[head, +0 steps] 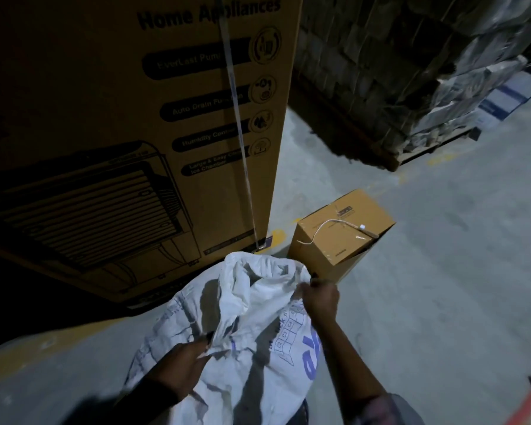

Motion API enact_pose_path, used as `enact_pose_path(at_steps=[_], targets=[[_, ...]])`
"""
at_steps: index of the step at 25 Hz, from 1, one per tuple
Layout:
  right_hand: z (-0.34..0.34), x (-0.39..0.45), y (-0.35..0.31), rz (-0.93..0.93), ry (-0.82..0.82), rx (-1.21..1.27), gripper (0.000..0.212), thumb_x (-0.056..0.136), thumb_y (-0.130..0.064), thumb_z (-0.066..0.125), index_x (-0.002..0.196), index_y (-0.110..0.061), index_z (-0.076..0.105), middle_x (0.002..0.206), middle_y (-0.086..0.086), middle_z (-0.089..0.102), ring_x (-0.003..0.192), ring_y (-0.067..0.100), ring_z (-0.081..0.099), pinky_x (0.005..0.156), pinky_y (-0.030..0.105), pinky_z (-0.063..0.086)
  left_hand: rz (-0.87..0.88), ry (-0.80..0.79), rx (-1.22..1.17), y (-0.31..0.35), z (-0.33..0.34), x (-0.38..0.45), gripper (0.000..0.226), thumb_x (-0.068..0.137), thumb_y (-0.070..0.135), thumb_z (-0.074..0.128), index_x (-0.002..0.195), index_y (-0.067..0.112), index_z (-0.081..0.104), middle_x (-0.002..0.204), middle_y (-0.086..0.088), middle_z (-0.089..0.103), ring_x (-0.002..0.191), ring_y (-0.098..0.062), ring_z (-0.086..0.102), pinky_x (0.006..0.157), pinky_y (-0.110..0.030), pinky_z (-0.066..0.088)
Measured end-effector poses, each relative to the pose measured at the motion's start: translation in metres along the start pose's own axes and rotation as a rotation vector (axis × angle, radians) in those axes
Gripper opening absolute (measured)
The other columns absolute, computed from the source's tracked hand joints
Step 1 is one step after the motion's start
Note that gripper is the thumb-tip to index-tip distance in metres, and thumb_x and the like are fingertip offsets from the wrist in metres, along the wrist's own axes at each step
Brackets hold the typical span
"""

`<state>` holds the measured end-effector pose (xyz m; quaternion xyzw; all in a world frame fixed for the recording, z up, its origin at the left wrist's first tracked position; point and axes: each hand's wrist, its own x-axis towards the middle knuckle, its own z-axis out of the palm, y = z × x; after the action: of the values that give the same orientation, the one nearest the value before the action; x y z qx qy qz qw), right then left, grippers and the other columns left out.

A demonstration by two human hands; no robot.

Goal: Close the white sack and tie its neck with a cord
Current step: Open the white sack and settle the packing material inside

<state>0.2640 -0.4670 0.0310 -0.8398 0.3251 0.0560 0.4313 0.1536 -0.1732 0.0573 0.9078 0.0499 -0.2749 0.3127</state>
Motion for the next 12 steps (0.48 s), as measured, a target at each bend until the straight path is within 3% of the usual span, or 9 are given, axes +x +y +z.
enact_pose_path(at_steps=[3, 6, 8, 10, 11, 12], targets=[[-0.068, -0.039, -0.043, -0.411, 0.154, -0.025, 0.015, 0.094, -0.011, 0.069, 0.087, -0.009, 0.082, 0.072, 0.003, 0.078, 0.062, 0.015, 0.071, 0.056, 0.025, 0.053, 0.101, 0.029, -0.091, 0.02, -0.003, -0.003, 0.026, 0.103, 0.023, 0.052, 0.119, 0.038, 0.066, 0.114, 0.017, 0.072, 0.102, -0.001, 0.07, 0.076, -0.008, 0.054], [-0.098, -0.09, -0.043, -0.621, 0.26, 0.03, 0.023, 0.087, 0.0, 0.074, 0.103, -0.013, 0.084, 0.093, -0.008, 0.079, 0.076, 0.005, 0.074, 0.069, 0.011, 0.055, 0.087, 0.081, -0.144, 0.031, -0.004, -0.004, 0.025, 0.102, 0.017, 0.054, 0.116, 0.034, 0.066, 0.108, 0.006, 0.075, 0.093, 0.0, 0.072, 0.07, -0.012, 0.054], [-0.1, -0.12, -0.024, -0.494, 0.279, 0.112, 0.027, 0.084, 0.005, 0.072, 0.099, -0.014, 0.085, 0.095, -0.008, 0.081, 0.082, 0.002, 0.074, 0.077, 0.007, 0.055, 0.071, 0.117, -0.143, 0.027, -0.002, -0.001, 0.026, 0.102, 0.017, 0.055, 0.123, 0.02, 0.069, 0.114, -0.002, 0.075, 0.107, -0.016, 0.071, 0.082, -0.018, 0.049], [-0.092, -0.118, 0.006, -0.287, 0.23, 0.03, 0.02, 0.084, 0.003, 0.072, 0.085, -0.012, 0.084, 0.079, -0.001, 0.08, 0.074, 0.012, 0.075, 0.073, 0.025, 0.059, 0.076, 0.131, -0.171, 0.02, -0.006, -0.003, 0.025, 0.102, 0.018, 0.055, 0.122, 0.024, 0.068, 0.113, 0.002, 0.074, 0.11, -0.019, 0.069, 0.083, -0.011, 0.046], [-0.088, -0.11, 0.02, -0.189, 0.133, -0.101, 0.017, 0.08, 0.001, 0.072, 0.068, -0.01, 0.077, 0.066, -0.001, 0.074, 0.064, 0.018, 0.07, 0.062, 0.034, 0.056, 0.066, 0.139, -0.187, 0.013, -0.007, -0.004, 0.023, 0.102, 0.018, 0.054, 0.12, 0.028, 0.066, 0.111, 0.007, 0.072, 0.11, -0.016, 0.069, 0.081, -0.004, 0.043], [-0.085, -0.099, 0.032, -0.105, -0.009, -0.237, 0.024, 0.073, -0.001, 0.072, 0.054, -0.007, 0.06, 0.05, 0.009, 0.049, 0.054, 0.027, 0.039, 0.051, 0.038, 0.047, 0.059, 0.149, -0.191, 0.008, -0.009, -0.006, 0.023, 0.103, 0.018, 0.054, 0.121, 0.027, 0.066, 0.111, 0.011, 0.07, 0.112, -0.015, 0.068, 0.08, 0.0, 0.04]])
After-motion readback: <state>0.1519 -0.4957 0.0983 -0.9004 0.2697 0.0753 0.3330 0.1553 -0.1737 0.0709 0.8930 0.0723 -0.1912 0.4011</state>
